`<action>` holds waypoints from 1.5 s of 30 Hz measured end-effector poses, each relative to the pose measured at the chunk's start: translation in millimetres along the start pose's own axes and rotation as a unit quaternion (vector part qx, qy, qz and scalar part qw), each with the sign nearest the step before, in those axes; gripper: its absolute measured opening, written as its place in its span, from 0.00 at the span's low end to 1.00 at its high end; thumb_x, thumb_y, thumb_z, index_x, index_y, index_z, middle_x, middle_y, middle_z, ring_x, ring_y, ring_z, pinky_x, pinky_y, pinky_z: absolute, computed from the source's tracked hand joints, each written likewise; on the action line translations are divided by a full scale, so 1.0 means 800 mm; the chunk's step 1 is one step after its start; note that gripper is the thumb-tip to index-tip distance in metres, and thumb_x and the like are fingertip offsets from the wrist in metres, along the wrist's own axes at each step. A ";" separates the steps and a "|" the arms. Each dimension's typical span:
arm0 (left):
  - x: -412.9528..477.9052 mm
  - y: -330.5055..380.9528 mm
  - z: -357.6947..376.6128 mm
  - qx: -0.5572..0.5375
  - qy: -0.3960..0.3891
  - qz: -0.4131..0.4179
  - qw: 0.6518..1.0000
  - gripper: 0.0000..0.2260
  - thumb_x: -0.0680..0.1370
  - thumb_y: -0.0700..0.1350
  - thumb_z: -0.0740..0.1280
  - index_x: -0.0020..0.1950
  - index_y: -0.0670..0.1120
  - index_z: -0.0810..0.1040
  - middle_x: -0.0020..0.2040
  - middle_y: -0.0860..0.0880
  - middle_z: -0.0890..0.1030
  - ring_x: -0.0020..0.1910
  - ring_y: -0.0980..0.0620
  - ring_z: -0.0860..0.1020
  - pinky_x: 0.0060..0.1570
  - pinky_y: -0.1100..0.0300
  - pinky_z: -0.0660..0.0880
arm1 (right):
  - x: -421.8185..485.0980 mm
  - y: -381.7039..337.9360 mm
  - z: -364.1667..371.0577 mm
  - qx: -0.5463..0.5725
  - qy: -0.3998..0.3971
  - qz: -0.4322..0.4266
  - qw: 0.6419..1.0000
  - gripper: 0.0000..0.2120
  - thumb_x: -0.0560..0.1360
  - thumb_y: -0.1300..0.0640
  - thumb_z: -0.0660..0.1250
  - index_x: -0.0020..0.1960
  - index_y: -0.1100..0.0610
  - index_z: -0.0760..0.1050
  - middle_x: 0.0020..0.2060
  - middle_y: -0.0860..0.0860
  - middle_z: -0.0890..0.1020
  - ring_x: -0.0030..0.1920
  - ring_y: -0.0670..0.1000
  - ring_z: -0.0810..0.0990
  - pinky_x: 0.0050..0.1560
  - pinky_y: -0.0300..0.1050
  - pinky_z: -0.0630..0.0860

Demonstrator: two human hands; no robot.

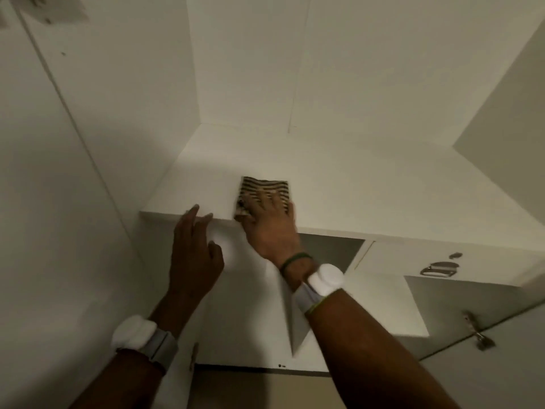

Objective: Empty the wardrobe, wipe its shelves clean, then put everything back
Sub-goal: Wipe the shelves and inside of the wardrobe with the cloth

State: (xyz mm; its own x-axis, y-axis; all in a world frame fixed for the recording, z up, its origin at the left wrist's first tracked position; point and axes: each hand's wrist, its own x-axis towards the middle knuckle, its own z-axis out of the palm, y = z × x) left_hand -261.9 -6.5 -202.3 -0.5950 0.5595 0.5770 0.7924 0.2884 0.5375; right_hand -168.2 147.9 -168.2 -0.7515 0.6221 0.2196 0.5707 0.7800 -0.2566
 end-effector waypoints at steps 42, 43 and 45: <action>0.155 0.150 0.198 0.153 -0.244 -0.057 0.956 0.25 0.84 0.55 0.51 0.80 0.51 0.57 0.82 0.49 0.55 0.81 0.44 0.50 0.78 0.40 0.45 | 0.282 0.230 -0.021 -0.009 -0.072 0.089 0.993 0.28 0.82 0.39 0.49 0.80 0.43 0.56 0.81 0.50 0.55 0.81 0.59 0.48 0.76 0.68 0.39; 0.156 0.150 0.198 0.156 -0.245 -0.058 0.955 0.25 0.84 0.55 0.51 0.80 0.50 0.57 0.82 0.49 0.55 0.81 0.44 0.50 0.78 0.40 0.45 | 0.273 0.227 -0.022 -0.006 -0.078 0.073 0.994 0.28 0.82 0.39 0.49 0.80 0.43 0.56 0.81 0.50 0.54 0.81 0.58 0.47 0.76 0.67 0.38; 0.156 0.152 0.196 0.155 -0.248 -0.061 0.954 0.25 0.84 0.55 0.51 0.80 0.50 0.58 0.82 0.49 0.56 0.81 0.44 0.51 0.78 0.40 0.46 | 0.243 0.222 -0.027 0.003 -0.087 0.043 0.995 0.27 0.82 0.39 0.50 0.80 0.42 0.57 0.81 0.49 0.54 0.81 0.56 0.48 0.77 0.66 0.39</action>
State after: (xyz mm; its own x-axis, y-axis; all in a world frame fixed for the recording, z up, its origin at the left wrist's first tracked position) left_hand -218.8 220.0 -161.2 -0.6095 0.7837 0.1195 0.7690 0.5478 0.3294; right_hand -205.6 408.8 -150.5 -0.7458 0.6654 0.0300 0.6343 0.7233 -0.2729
